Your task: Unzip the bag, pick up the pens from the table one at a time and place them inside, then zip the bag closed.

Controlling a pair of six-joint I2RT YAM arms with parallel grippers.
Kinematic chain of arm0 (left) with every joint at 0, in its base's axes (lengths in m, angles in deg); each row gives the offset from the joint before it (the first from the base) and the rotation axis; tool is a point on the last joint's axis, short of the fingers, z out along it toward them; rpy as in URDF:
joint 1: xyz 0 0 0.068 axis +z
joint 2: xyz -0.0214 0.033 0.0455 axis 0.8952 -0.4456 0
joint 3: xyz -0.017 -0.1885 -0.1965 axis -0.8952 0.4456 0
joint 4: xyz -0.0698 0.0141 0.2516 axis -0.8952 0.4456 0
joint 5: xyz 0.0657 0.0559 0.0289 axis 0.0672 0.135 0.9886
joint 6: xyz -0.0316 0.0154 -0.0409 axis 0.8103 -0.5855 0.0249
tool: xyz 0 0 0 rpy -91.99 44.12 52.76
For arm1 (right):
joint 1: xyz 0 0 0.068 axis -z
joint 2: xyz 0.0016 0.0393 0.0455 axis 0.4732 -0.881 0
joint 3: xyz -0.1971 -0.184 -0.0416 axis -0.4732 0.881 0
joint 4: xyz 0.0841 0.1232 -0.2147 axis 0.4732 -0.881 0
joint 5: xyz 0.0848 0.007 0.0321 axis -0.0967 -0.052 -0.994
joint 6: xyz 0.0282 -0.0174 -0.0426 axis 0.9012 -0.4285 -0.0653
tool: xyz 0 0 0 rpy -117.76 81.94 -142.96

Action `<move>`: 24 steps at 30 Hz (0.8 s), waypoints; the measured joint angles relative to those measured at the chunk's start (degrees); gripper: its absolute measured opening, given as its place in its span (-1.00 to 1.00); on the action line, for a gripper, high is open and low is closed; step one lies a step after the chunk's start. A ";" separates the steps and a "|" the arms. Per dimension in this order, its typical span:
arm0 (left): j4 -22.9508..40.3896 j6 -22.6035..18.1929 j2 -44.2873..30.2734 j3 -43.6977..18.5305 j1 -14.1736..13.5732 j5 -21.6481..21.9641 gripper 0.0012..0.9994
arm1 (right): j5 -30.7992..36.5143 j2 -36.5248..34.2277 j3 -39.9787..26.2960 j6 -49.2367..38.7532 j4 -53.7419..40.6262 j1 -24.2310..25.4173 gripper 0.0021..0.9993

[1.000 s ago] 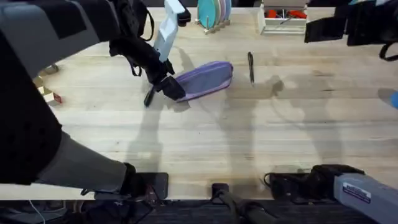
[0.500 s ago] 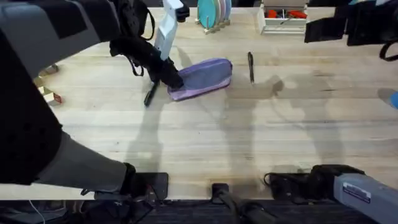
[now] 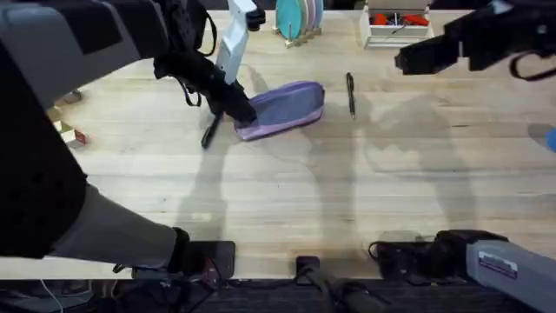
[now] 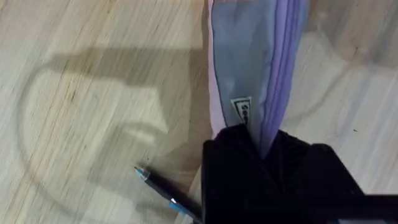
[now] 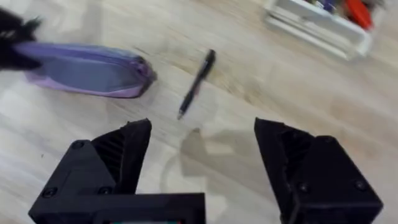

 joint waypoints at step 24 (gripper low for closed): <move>0.00 0.23 0.00 0.00 0.00 0.08 -0.92 | -20.61 -15.91 -0.04 -45.17 2.49 0.00 0.99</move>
